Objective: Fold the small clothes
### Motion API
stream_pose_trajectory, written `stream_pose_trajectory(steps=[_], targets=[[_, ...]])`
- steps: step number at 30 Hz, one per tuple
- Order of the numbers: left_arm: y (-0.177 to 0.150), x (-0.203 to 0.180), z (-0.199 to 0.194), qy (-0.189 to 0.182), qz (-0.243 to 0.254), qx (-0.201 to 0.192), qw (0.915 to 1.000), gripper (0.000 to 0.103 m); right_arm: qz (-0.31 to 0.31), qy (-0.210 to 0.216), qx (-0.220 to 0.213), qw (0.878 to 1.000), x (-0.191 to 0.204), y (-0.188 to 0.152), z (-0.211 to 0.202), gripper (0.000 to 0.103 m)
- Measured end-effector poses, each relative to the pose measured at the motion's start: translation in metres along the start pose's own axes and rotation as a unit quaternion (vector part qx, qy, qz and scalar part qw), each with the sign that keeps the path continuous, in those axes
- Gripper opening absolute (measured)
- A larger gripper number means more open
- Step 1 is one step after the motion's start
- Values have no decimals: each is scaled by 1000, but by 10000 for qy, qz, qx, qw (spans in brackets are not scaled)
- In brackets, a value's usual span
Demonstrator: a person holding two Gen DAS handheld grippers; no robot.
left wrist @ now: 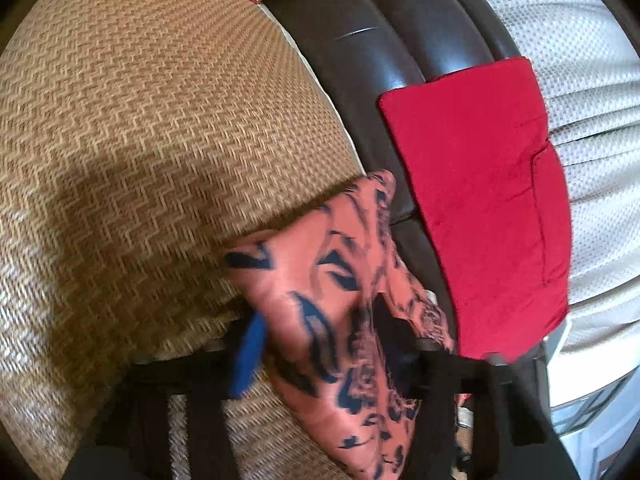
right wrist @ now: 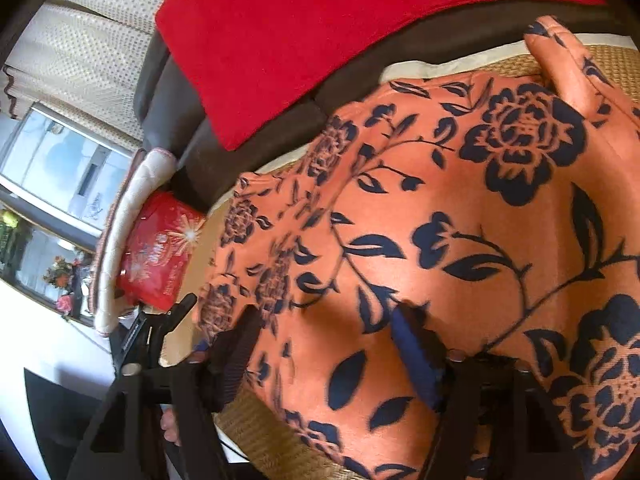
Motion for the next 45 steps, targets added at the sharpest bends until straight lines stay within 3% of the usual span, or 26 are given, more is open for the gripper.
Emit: stream_pose_trajectory(steps=[1, 2, 5, 9, 12, 15, 17, 21, 25, 29, 30, 32, 34, 37, 39, 41, 42, 43, 44, 45], targets=[[1, 0, 3, 27, 22, -16, 10000, 42, -7, -202, 43, 9998, -7, -2, 1, 28], [2, -1, 5, 32, 6, -33, 10000, 42, 7, -389, 81, 9992, -15, -4, 2, 21], [2, -3, 16, 21, -156, 3, 9999, 42, 259, -188, 183, 9993, -28, -6, 1, 6], [3, -17, 23, -101, -233, 4, 9997, 68, 295, -60, 216, 9993, -33, -9, 1, 3], [3, -27, 31, 26, 66, -80, 9999, 69, 259, -88, 226, 9994, -33, -11, 1, 3], [3, -33, 40, 200, 354, -93, 9991, 38, 227, -106, 250, 9994, -33, -11, 0, 3], [3, -38, 44, 274, 498, -122, 9983, 33, 189, -121, 260, 9994, -31, -11, 2, 3], [-1, -74, 40, 279, 1320, -458, 9898, 28, 130, -142, 285, 9994, -29, -12, 4, 3], [-15, -121, 34, 212, 2537, -791, 9638, 28, 76, -156, 376, 9991, -29, -16, 3, 2], [-60, -166, 24, 278, 4102, -1185, 9038, 27, 63, -79, 458, 9989, -32, -24, 0, 2], [-80, -177, 26, 269, 4583, -1254, 8795, 27, 87, -10, 481, 9988, -34, -27, -2, 2], [-110, -188, 33, 259, 5171, -1264, 8461, 27, 228, 166, 522, 9982, -37, -31, -5, 1], [-130, -193, 46, 259, 5483, -1151, 8279, 27, 457, 371, 598, 9965, -39, -33, -8, 1], [-144, -197, 66, 376, 5662, -892, 8186, 27, 549, 462, 735, 9947, -34, -21, -13, 9], [-144, -196, 80, 475, 5663, -768, 8192, 27, 538, 562, 538, 9955, -23, 2, -19, 9], [-143, -200, 85, 480, 5677, -768, 8182, 27, 352, 839, 453, 9948, -1, 29, -18, 19], [-144, -200, 85, 482, 5702, -785, 8163, 27, 256, 812, 491, 9952, 5, 39, -13, 46], [-143, -200, 85, 478, 5717, -787, 8153, 27, 199, 777, 552, 9952, 9, 46, -7, 89], [-141, -194, 79, 462, 5718, -779, 8154, 27, 187, 817, 599, 9947, 14, 54, 1, 96], [-138, -192, 77, 442, 5711, -776, 8160, 27, 196, 903, 626, 9938, 19, 62, 11, 96]])
Point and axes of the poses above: each gripper's, at about its wrist camera, not at the fingertips, and z roughly the way its jaws point, x to its left, y to its top, the point moved 10 cm from there along z, roughly the way its jaws point, and after that the axes turned 5 degrees about y, right-handed, at the moved point
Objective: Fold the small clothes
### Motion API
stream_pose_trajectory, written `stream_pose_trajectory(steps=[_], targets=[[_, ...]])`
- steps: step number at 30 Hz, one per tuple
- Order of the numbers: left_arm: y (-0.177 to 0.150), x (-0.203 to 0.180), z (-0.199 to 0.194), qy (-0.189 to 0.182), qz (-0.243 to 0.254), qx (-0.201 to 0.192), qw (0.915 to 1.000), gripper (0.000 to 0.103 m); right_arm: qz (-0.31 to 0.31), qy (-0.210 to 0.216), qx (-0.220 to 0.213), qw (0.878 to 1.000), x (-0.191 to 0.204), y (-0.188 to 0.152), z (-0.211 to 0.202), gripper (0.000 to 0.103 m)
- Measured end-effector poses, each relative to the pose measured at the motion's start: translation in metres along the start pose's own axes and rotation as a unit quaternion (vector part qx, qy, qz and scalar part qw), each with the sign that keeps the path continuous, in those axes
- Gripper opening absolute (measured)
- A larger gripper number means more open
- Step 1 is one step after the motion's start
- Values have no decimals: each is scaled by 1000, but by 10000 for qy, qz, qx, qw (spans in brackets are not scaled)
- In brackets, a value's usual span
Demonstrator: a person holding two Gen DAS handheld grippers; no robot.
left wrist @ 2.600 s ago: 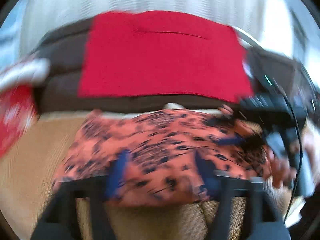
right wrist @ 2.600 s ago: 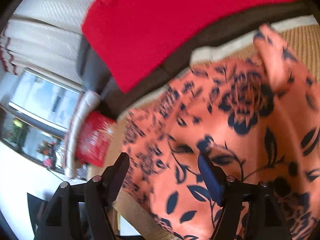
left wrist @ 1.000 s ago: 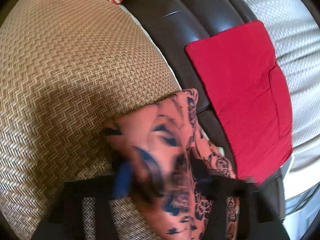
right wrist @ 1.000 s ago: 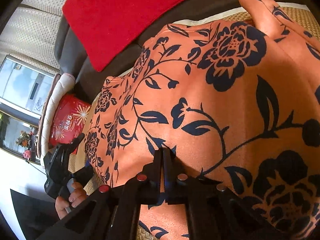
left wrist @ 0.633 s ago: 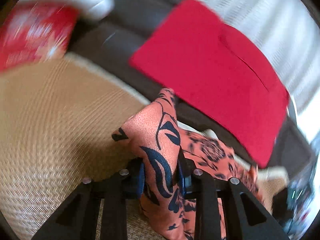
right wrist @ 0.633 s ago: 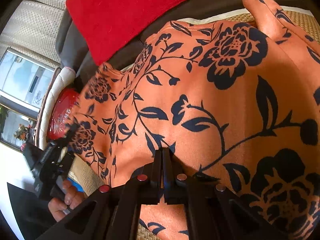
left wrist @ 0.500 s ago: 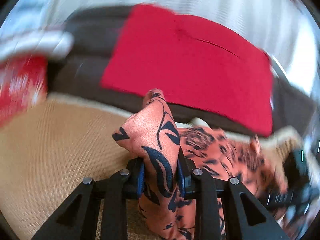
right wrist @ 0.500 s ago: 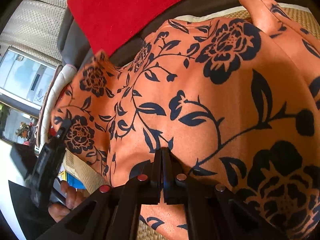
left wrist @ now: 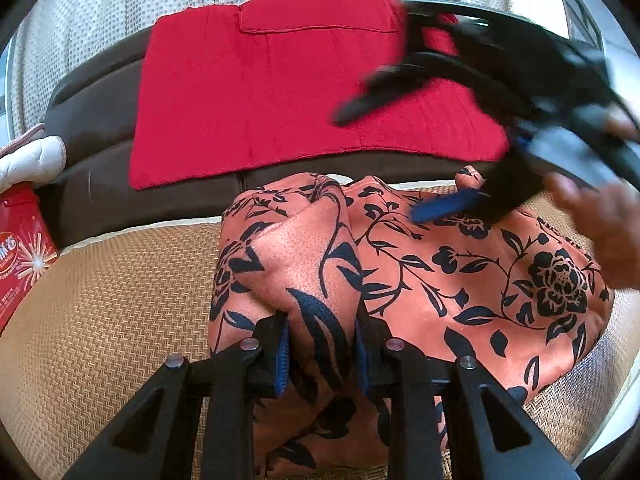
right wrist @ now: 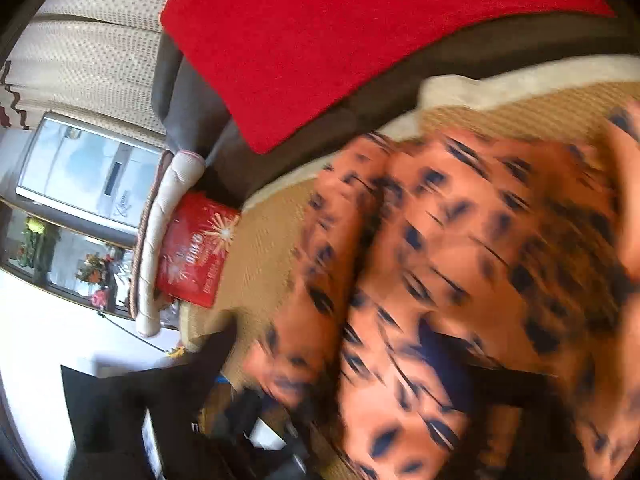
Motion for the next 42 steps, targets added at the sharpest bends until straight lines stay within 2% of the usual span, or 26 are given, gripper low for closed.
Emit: stream_pose_trajectory(steps=[4, 6, 8, 10, 12, 14, 16, 20, 23, 25, 27, 29, 31, 33, 35, 37, 38, 39, 40, 42], targets=[[-7, 6, -11, -47, -18, -28, 10000, 27, 150, 292, 174, 9993, 4, 16, 35, 95], [-9, 6, -14, -88, -48, -57, 9999, 27, 222, 108, 341, 9991, -2, 20, 56, 92], [-13, 10, -19, -121, -70, -94, 9999, 27, 258, 59, 458, 9986, -7, 27, 75, 82], [-14, 15, -21, -115, -44, -140, 9998, 27, 439, -118, 641, 9969, -21, 29, 95, 53], [-17, 14, -26, -89, -6, -180, 9998, 27, 453, -153, 734, 9962, -26, 27, 110, 32], [-14, 15, -29, -168, -34, -255, 9995, 27, 82, -301, 590, 9978, -19, 25, 110, 29], [-9, 10, -37, -260, -7, -417, 9988, 27, -322, -395, 248, 9984, -8, 27, 95, 22], [8, -15, -57, -547, 123, -860, 9947, 27, -617, -467, -582, 9953, -3, 24, 38, 17], [24, -52, -77, -1021, 173, -1169, 9877, 27, -753, -582, -1199, 9882, -1, 21, -19, 17], [28, -82, -83, -1345, 244, -1211, 9832, 28, -746, -769, -1635, 9807, -15, 18, -61, 16], [25, -115, -82, -1702, 371, -1055, 9791, 30, -534, -977, -1941, 9746, -45, 14, -96, 16], [13, -147, -76, -2093, 555, -711, 9737, 36, -225, -1172, -2168, 9689, -79, 11, -121, 16], [-2, -168, -72, -2300, 798, -415, 9690, 41, -119, -1825, -2311, 9556, -124, 7, -140, 16], [-17, -180, -72, -2438, 1135, -139, 9631, 45, 476, -1679, -2260, 9584, -170, -5, -140, 16], [-19, -179, -84, -2566, 1329, -158, 9572, 51, 824, -1304, -2215, 9629, -190, -12, -136, 18], [-10, -163, -106, -2719, 1345, -437, 9519, 67, 883, -1111, -2245, 9641, -184, -11, -139, 20], [-1, -147, -121, -2770, 1283, -714, 9496, 72, 839, -1071, -2263, 9645, -178, -9, -143, 21], [6, -133, -129, -2708, 1205, -948, 9504, 83, 788, -1027, -2309, 9643, -171, -7, -147, 21], [14, -118, -126, -2608, 1122, -1086, 9527, 87, 721, -1051, -2377, 9629, -163, -7, -152, 21], [24, -78, -123, -2303, 817, -1154, 9628, 87, 546, -1310, -2398, 9604, -154, -7, -160, 21]])
Point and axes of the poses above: each gripper's, at about its wrist camera, not at the fingertips, and z roughly the way its jaws point, x to its left, y to its top, the point moved 10 cm from there along z, roughly the way its jaws point, and after that the axes turned 5 degrees about y, right-handed, at the moved point
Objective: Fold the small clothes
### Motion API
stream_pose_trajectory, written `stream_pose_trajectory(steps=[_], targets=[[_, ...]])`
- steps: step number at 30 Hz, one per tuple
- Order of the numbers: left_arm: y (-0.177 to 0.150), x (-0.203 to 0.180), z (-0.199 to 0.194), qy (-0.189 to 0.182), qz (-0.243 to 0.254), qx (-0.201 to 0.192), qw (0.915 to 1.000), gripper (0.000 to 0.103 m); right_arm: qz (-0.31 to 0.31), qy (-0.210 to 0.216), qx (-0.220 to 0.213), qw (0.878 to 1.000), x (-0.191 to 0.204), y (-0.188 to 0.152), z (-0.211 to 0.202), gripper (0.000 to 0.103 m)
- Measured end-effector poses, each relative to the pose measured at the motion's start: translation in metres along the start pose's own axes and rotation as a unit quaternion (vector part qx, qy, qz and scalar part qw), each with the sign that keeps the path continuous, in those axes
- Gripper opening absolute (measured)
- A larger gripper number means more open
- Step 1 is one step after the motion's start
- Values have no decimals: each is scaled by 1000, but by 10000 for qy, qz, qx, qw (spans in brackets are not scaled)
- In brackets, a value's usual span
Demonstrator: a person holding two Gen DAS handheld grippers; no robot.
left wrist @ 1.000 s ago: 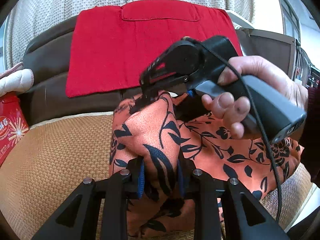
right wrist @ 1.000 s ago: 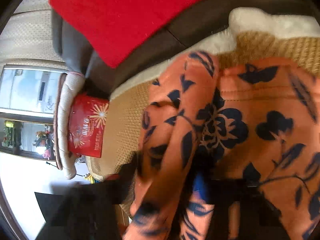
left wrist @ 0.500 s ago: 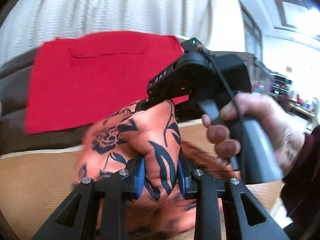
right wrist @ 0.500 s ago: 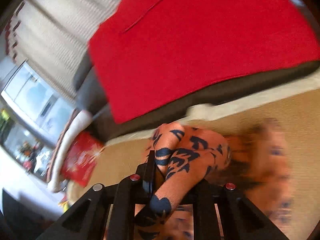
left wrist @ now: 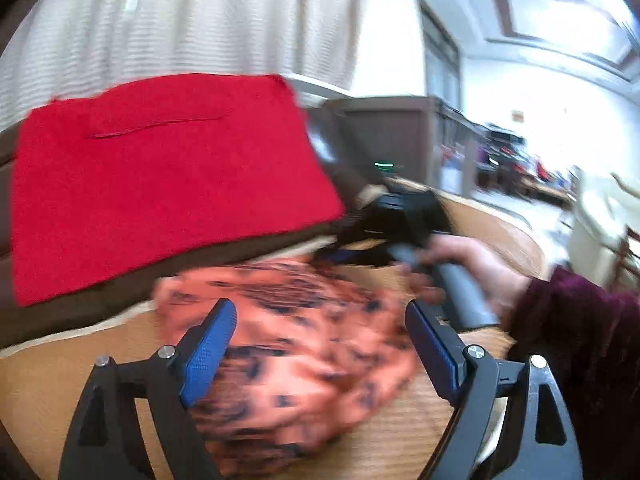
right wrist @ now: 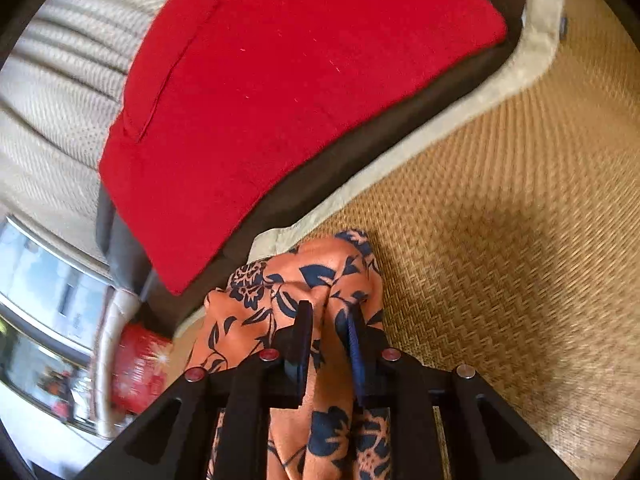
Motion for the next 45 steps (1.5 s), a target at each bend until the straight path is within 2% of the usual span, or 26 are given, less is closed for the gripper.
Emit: stream_pose_trajectory(steps=[1, 2, 4, 6, 8, 9, 10, 11, 12, 14, 16, 18, 20, 22, 25, 26, 28, 29, 31, 33, 34, 36, 39, 45], targets=[[-6, 18, -5, 126, -127, 15, 9998, 87, -183, -141, -39, 9997, 3, 4, -8, 21], [-8, 44, -6, 435, -366, 46, 9984, 87, -442, -287, -158, 9985, 15, 7, -15, 21], [-15, 79, -4, 922, -739, 206, 9928, 87, -789, -294, -376, 9957, 41, 10, -23, 21], [-25, 105, 8, 1070, -1129, 386, 9871, 87, -991, -186, -627, 9929, 67, 17, -28, 21], [-36, 114, 19, 1121, -1390, 642, 9818, 87, -1074, -61, -639, 9921, 85, 19, -24, 30], [-44, 119, 26, 1131, -1395, 810, 9804, 87, -1060, -61, -463, 9933, 92, 16, -12, 48], [-51, 118, 34, 1156, -1308, 1007, 9795, 87, -1021, -107, -349, 9941, 92, 14, -2, 74], [-62, 112, 43, 1139, -1155, 1238, 9790, 87, -972, -244, -217, 9947, 88, 11, 14, 77], [-66, 100, 54, 1080, -1049, 1397, 9787, 87, -985, -370, -97, 9944, 82, 11, 24, 77], [-86, 80, 66, 842, -750, 1812, 9770, 86, -887, -1136, 550, 9880, 47, -2, 59, 76], [-95, 64, 77, 704, -600, 1996, 9755, 86, -694, -1795, 902, 9771, 4, -17, 79, 77], [-98, 63, 76, 684, -620, 1995, 9755, 86, -568, -1582, 747, 9829, 1, -16, 71, 76], [-98, 66, 74, 678, -689, 2005, 9749, 86, -542, -1678, 698, 9818, 8, -15, 51, 76], [-99, 69, 74, 693, -775, 2027, 9737, 87, -836, -1545, 385, 9837, 25, -18, 26, 76], [-101, 69, 69, 850, -720, 1996, 9735, 87, -1256, -1362, 277, 9823, 52, -35, -3, 74], [-101, 68, 69, 887, -685, 1985, 9737, 87, -1368, -1323, 208, 9815, 59, -40, -12, 70], [-101, 63, 61, 966, -630, 1962, 9738, 87, -1481, -1282, 167, 9805, 70, -56, -24, 44], [-102, 63, 60, 984, -628, 1957, 9737, 87, -1462, -1225, 240, 9813, 71, -65, -28, 41], [-102, 61, 59, 1004, -623, 1949, 9737, 87, -1370, -1245, 499, 9814, 64, -90, -25, 41], [-102, 56, 63, 1016, -608, 1978, 9731, 87, -1161, -1568, 995, 9757, 31, -118, -11, 42], [-100, 55, 69, 1045, -610, 1952, 9733, 87, -1236, -1480, 863, 9774, 27, -119, -9, 44], [-91, 55, 69, 1073, -596, 1941, 9733, 87, -1354, -1353, 927, 9771, 28, -116, -9, 45], [-92, 54, 67, 1092, -573, 1922, 9736, 88, -994, -1081, 907, 9850, 19, -112, -10, 47], [-93, 53, 69, 1123, -544, 1931, 9732, 89, -1146, -1156, 1007, 9815, 22, -111, -3, 50]])
Point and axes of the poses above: each gripper's, at about its wrist camera, not at the fingertips, and z roughly the way its jaws point, x to its left, y to its top, the point moved 10 cm from there along z, roughly the way its jaws point, and after that the axes turned 5 degrees about y, right-handed, at the moved point
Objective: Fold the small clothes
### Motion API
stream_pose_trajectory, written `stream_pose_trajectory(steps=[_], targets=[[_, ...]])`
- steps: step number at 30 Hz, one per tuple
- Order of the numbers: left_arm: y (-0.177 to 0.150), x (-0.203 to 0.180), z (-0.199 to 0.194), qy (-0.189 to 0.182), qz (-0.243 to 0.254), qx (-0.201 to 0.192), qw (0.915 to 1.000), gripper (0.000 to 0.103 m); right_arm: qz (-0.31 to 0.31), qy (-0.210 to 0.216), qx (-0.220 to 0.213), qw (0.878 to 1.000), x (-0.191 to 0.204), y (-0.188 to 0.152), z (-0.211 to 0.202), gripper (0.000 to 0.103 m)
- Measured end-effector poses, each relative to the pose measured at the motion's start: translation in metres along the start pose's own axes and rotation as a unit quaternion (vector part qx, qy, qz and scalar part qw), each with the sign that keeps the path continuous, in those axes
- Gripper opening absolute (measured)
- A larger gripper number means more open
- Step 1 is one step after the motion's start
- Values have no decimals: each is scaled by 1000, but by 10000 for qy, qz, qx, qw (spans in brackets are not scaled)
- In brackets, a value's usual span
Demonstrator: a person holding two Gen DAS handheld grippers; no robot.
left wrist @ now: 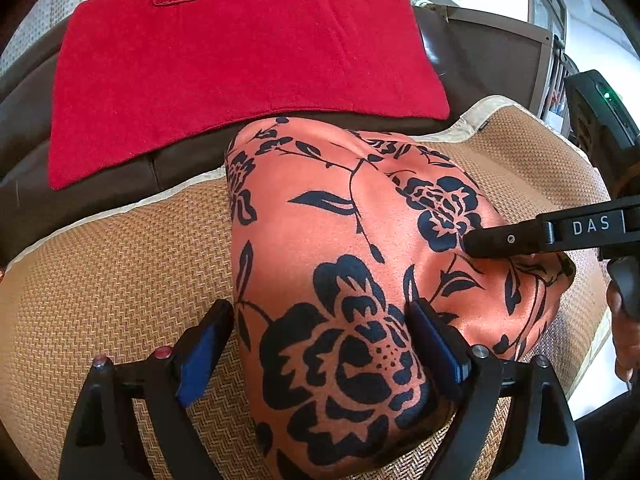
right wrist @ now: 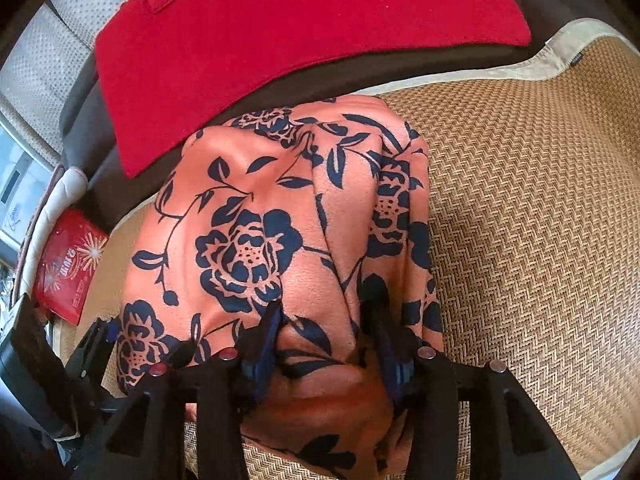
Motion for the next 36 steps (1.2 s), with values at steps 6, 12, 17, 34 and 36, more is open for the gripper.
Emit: stream_pose_trajectory(steps=[6, 12, 17, 34, 36], targets=[[7, -1, -2, 28, 46, -16, 10000, 90, 124, 62, 125, 9998, 5, 9, -10, 50], [36, 30, -20, -258, -561, -391, 9973, 90, 246, 263, -383, 9986, 0, 32, -44, 68], [18, 63, 18, -786, -1908, 497, 9772, 97, 953, 322, -709, 9924, -43, 45, -46, 77], [23, 19, 2, -1241, -1419, 269, 9817, 55, 96, 517, -593, 9968, 38, 26, -7, 48], [19, 25, -8, -1126, -1319, 191, 9847, 55, 15, 647, -622, 9960, 50, 24, -11, 48]])
Point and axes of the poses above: each gripper's, at about its wrist camera, not at the fingertips, and z roughly the way its jaws point, x to its left, y to its top, the point moved 10 cm from there along z, roughly the way its jaws point, and after that the axes turned 5 degrees about y, right-handed, at the moved point
